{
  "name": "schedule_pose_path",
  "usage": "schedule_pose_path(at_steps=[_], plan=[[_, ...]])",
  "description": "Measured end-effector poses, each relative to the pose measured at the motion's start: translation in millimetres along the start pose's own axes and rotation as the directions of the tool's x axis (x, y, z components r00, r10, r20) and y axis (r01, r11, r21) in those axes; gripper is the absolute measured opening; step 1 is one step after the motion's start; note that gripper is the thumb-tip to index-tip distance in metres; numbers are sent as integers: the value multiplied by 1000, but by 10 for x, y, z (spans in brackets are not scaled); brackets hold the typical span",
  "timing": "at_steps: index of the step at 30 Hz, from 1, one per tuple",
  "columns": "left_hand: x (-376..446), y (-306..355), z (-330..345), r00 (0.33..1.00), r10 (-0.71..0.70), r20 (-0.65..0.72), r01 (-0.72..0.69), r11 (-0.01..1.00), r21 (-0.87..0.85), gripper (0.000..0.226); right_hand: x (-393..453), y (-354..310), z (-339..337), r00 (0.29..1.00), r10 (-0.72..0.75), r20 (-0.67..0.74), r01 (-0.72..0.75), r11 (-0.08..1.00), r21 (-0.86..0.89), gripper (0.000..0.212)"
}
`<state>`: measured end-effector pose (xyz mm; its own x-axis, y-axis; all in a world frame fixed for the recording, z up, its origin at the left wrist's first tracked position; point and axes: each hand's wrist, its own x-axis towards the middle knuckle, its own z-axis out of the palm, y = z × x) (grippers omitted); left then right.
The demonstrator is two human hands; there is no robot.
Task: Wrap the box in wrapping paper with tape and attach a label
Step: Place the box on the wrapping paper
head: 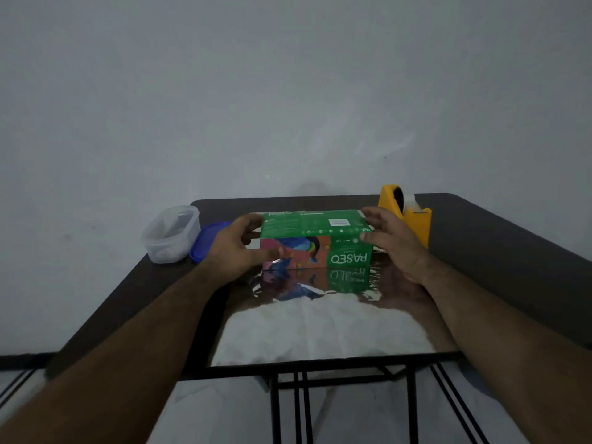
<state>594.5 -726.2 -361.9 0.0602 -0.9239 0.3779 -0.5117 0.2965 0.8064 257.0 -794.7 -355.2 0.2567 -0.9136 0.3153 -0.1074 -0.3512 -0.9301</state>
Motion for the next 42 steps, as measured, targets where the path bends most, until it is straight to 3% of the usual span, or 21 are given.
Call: schedule_pose_path(at_steps=[3, 6, 9, 11, 16, 18, 26, 42], plan=[[-4, 5, -24, 1000, 9, -4, -9, 1000, -7, 91, 35, 9, -64, 1000, -8, 1, 8, 999, 45, 39], [-27, 22, -39, 1000, 15, 11, -15, 1000, -5, 86, 36, 23, -122, 999, -4, 42, 1, 998, 57, 36], [-32, -14, -99, 1000, -7, 30, 6, 1000, 20, 109, -5, 10, -161, 999, -51, -3, 50, 997, -64, 38], [-57, -42, -164, 998, -14, 67, 10, 998, 68, 119, -31, 19, -202, 997, -75, -9, 73, 984, -165, 47], [-146, 19, -202, 979, -60, 197, 22, 982, 189, 135, -151, 63, -226, 987, -68, 145, 114, 933, -342, 91], [-170, 30, -239, 977, -81, 196, 43, 981, 191, 140, -178, 31, -169, 983, -117, 142, 163, 912, -376, 95], [-162, 25, -267, 973, -80, 215, 20, 963, 268, 144, -228, -8, -130, 982, -176, 66, 187, 887, -423, 82], [-101, 19, -269, 967, -112, 229, 28, 940, 341, 140, -172, 7, -170, 989, -139, 50, 147, 910, -388, 80]])
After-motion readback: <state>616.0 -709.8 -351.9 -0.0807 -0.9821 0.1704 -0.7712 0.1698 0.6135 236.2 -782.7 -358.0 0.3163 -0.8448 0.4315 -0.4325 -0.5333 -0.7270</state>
